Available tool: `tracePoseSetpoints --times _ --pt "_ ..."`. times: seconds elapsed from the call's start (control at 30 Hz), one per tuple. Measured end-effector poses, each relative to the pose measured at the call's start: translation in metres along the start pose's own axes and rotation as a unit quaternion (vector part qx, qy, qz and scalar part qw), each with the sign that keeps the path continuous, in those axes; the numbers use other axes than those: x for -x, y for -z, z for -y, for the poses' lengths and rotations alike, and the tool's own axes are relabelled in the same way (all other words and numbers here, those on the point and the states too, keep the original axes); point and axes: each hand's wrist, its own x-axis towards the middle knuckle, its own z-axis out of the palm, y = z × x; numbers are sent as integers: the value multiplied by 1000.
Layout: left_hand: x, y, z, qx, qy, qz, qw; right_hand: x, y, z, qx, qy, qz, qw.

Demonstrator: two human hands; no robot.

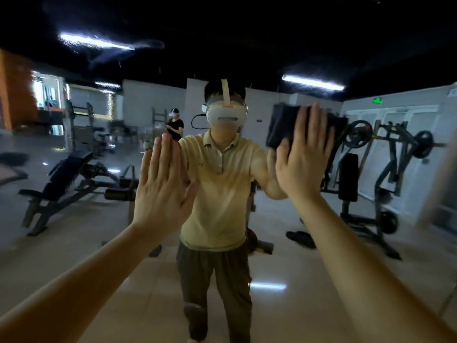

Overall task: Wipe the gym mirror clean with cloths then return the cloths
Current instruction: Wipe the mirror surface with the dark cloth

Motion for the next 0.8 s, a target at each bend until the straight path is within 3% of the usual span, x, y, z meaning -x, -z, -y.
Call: tracePoseSetpoints --times 0.07,0.1,0.2,0.27,0.33,0.4,0.43,0.5,0.63,0.73,0.8 --pt "11 3 -3 26 -3 -12 1000 5 -8 27 -7 -43 -29 999" --pt "19 4 -3 46 -1 -17 999 22 -15 45 -14 -24 -29 999" --pt "49 2 -3 101 16 -33 994 111 -40 92 -51 141 54 987" --pt "68 -1 -2 117 35 -36 992 181 -48 108 -64 287 128 947" --pt "84 -5 -2 109 34 -28 993 235 -47 103 -49 426 209 879" --pt "94 -10 -3 94 10 -13 995 247 -43 80 -43 478 236 845" --pt "97 -13 -4 86 1 -4 996 239 -41 64 -39 465 221 856" --pt "99 -24 -8 69 8 19 997 208 -33 20 -25 375 162 912" --pt "98 -47 -13 3 40 45 998 163 -14 -92 2 70 71 995" --pt "99 -52 -14 -21 33 40 998 172 -14 -94 -26 -153 -29 987" --pt "98 -50 -17 -23 39 45 998 186 -26 -51 -54 -175 -58 981"
